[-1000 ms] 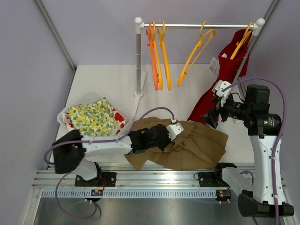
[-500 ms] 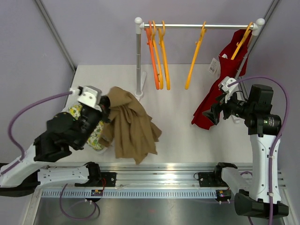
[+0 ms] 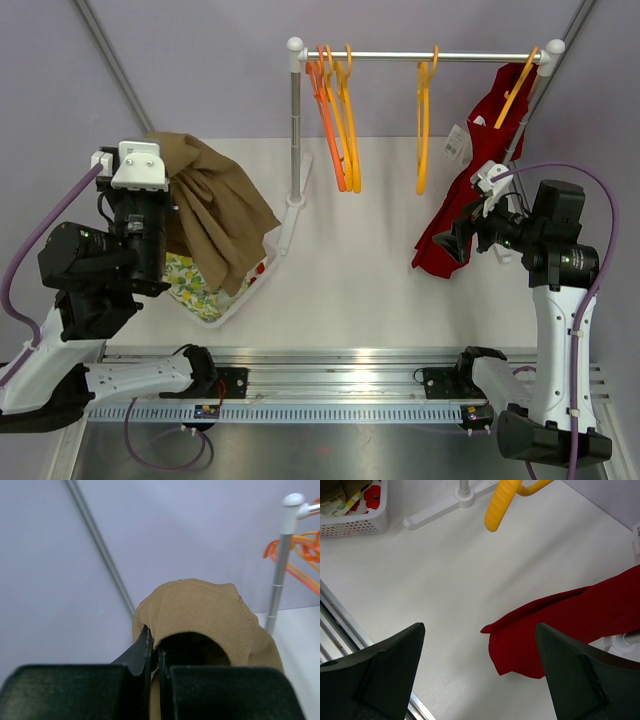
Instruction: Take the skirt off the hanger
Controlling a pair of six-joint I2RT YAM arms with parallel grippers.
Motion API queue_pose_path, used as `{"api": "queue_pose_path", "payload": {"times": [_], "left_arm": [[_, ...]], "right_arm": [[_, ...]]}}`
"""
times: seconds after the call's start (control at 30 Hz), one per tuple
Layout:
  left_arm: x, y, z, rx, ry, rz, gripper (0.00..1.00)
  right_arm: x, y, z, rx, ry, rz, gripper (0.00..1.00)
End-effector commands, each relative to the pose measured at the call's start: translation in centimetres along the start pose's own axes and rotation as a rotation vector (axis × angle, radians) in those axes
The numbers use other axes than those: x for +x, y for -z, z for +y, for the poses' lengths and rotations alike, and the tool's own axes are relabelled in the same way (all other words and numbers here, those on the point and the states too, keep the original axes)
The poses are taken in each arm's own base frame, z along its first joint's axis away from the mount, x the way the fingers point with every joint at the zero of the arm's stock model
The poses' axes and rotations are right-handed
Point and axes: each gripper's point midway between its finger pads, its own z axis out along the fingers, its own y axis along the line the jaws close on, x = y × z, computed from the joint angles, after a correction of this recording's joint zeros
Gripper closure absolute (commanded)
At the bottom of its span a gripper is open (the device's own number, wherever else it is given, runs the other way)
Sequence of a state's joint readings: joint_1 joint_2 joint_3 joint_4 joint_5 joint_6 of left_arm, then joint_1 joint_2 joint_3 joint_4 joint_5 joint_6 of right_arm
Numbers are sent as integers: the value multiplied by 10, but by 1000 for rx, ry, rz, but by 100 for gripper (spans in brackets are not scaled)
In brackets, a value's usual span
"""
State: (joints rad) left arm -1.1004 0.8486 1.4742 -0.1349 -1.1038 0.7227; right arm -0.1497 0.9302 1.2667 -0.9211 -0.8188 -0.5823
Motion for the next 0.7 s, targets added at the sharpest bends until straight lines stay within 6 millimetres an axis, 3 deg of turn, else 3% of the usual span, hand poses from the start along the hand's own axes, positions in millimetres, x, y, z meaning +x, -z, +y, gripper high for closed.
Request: {"api": "queue_pose_path", "payload": {"times": [0.0,0.1,0.27,0.3,0.37,0.4,0.47,0.5,0.57,0.6,0.67], "left_arm": [[-5,2,33,-91,28,-25,100],[13,-9,19,-81,-18,21,100],[84,-30,-7,-59,-7,190,100],[112,-29,-15,-44,-17,251,100],[141,-28,-15,-67,99,316,100],[179,-24,-13,-101,93,413,100],[222,-21,-27,-101,219,537,100],[259,-15,-36,-83,302,644,100],[303,-10,-49,-72,398,763,100],[335,-5,-64,-32,511,838,100],[368,1,-80,-7,623,935,100]], "right_arm": [[-11,1,0,-9,14,-46,1],[-12,1,0,-11,12,-49,1],[-13,5,2,0,20,-48,1],[-12,5,2,2,23,-45,0],[-10,6,3,-1,22,-42,1],[-9,5,4,-3,21,-42,1],[-8,3,5,-13,12,-43,1],[-8,3,4,-15,13,-45,1],[-10,3,5,-15,17,-48,1],[-10,5,5,-13,20,-48,0],[-10,6,6,-13,21,-47,0]]}}
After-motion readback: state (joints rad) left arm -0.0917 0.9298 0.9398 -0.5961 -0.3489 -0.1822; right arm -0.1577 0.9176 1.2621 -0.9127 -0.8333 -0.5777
